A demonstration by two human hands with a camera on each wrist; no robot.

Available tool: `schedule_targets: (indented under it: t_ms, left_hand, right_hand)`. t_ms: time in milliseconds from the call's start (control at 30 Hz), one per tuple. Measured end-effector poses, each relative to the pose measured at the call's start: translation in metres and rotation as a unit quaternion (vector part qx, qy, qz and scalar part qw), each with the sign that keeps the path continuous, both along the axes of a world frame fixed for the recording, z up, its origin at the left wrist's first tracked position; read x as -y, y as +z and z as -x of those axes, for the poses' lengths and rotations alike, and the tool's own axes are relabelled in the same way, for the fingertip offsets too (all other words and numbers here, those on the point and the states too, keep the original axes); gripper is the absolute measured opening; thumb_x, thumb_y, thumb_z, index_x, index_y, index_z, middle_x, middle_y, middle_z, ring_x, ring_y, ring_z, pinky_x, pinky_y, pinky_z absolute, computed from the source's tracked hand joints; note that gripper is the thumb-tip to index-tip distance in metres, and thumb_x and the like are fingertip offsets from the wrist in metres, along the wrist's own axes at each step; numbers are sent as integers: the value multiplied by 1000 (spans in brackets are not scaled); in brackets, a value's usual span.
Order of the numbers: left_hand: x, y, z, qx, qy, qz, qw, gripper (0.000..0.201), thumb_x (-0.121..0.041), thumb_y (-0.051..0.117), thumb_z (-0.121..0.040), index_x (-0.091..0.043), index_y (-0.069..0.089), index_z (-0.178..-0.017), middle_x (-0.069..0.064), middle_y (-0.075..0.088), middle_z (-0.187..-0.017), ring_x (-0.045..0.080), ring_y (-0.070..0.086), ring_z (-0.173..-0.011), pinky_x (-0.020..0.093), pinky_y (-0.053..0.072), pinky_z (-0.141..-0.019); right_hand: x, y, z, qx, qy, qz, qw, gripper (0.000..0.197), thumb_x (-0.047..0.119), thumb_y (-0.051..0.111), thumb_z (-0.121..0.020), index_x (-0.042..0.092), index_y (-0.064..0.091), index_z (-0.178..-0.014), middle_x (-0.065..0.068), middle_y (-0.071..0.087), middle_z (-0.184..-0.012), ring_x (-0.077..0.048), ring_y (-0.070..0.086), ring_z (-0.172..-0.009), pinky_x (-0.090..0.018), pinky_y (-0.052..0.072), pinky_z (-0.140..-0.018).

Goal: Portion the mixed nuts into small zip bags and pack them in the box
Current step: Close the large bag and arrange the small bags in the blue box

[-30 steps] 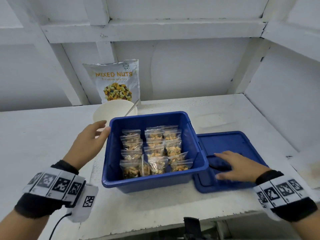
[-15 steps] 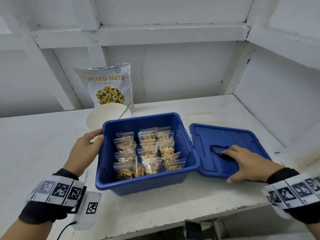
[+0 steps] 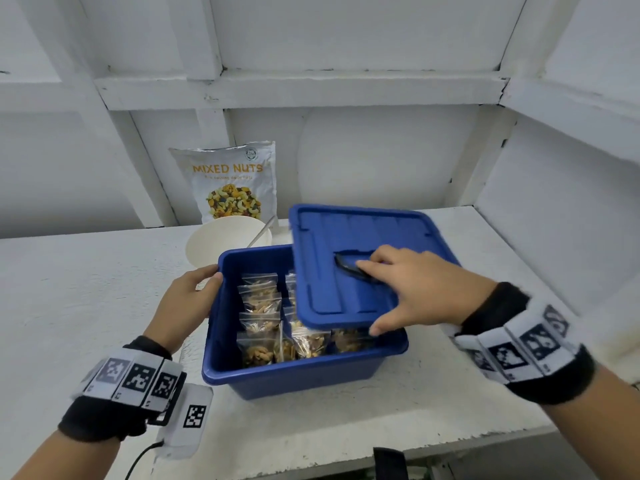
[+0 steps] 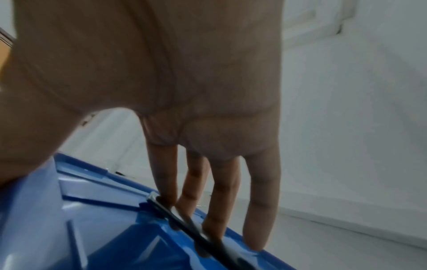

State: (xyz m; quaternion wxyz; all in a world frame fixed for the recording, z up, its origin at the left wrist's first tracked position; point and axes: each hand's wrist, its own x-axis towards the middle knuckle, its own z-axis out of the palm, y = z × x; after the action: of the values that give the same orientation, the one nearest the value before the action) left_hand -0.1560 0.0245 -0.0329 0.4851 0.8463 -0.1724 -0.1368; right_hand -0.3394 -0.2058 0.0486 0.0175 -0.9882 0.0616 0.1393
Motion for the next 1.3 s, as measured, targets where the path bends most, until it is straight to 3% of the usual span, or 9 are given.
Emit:
schedule_targets:
  t_ms: [133, 300, 400, 567, 767, 900, 1000, 1167, 1300]
  left_hand:
    - [2, 5, 4, 4, -2, -2, 1000, 32, -35, 41, -97, -21, 57, -121, 1, 60, -117, 22, 57, -104, 42, 50, -89]
    - [6, 6, 8, 34, -54, -17, 998, 15, -30, 58, -89, -31, 53, -103, -20, 58, -92, 5, 62, -83, 15, 51, -63]
    - [2, 5, 5, 56, -65, -44, 995, 30, -31, 66, -84, -30, 54, -112, -6, 59, -108, 19, 61, -95, 34, 54, -80]
    - [-2, 7, 4, 55, -59, -64, 995, 40, -28, 62, -86, -20, 54, -125, -4, 53, -115, 23, 55, -105, 42, 48, -91]
    - [-5, 6, 2, 33, -52, -61, 996, 50, -26, 62, -87, -21, 45, -134, -5, 44, -119, 19, 60, -95, 28, 47, -79]
    - [-14, 5, -4, 4, -74, -52, 996, 52, -26, 60, -88, -24, 42, -137, -4, 46, -134, 7, 62, -90, 21, 49, -68]
    - [-16, 7, -7, 0, -94, -63, 994, 53, -27, 59, -89, -24, 40, -138, -4, 47, -135, 0, 59, -89, 17, 44, -66]
    - [-11, 6, -6, 23, -76, -65, 995, 49, -24, 60, -89, -17, 46, -135, 0, 46, -133, 14, 57, -99, 27, 46, -84]
    - [-12, 7, -4, 14, -68, -28, 997, 40, -18, 57, -90, -19, 50, -130, -1, 47, -127, 16, 57, -97, 28, 47, -82]
  right_hand:
    - [-39, -14, -29, -31, 78, 41, 996, 90, 65, 60, -73, 21, 25, -143, -1, 34, -136, -24, 43, -118, -40, 34, -100]
    - [-64, -24, -46, -18, 103, 70, 992, 83, 66, 55, -76, 16, 32, -138, -4, 40, -131, -27, 46, -112, -41, 36, -93]
    - [-64, -16, -46, -7, 101, 34, 994, 73, 64, 46, -83, 19, 33, -139, -2, 38, -137, -25, 45, -117, -40, 38, -94]
    - [-18, 0, -36, 73, -16, -90, 993, 59, 54, 43, -89, 25, 37, -140, 3, 41, -138, -16, 43, -124, -32, 36, -102]
    - [44, -37, -25, 96, -226, -115, 962, 41, 32, 44, -96, 8, 50, -129, -12, 59, -119, -25, 56, -103, -32, 41, -86]
    - [39, -56, -23, 124, -244, -172, 946, 31, 24, 45, -96, 1, 64, -103, -13, 67, -98, -25, 59, -89, -34, 46, -76]
    - [37, -59, -19, 147, -252, -177, 940, 24, 24, 52, -93, 4, 63, -98, -4, 62, -87, -18, 56, -80, -25, 41, -65]
    - [41, -52, -16, 128, -267, -218, 930, 19, 21, 53, -92, 6, 63, -88, -6, 66, -78, -12, 63, -58, -20, 48, -55]
    - [38, -48, -17, 128, -257, -219, 932, 24, 19, 50, -93, 2, 67, -89, -10, 68, -79, -15, 65, -58, -21, 49, -56]
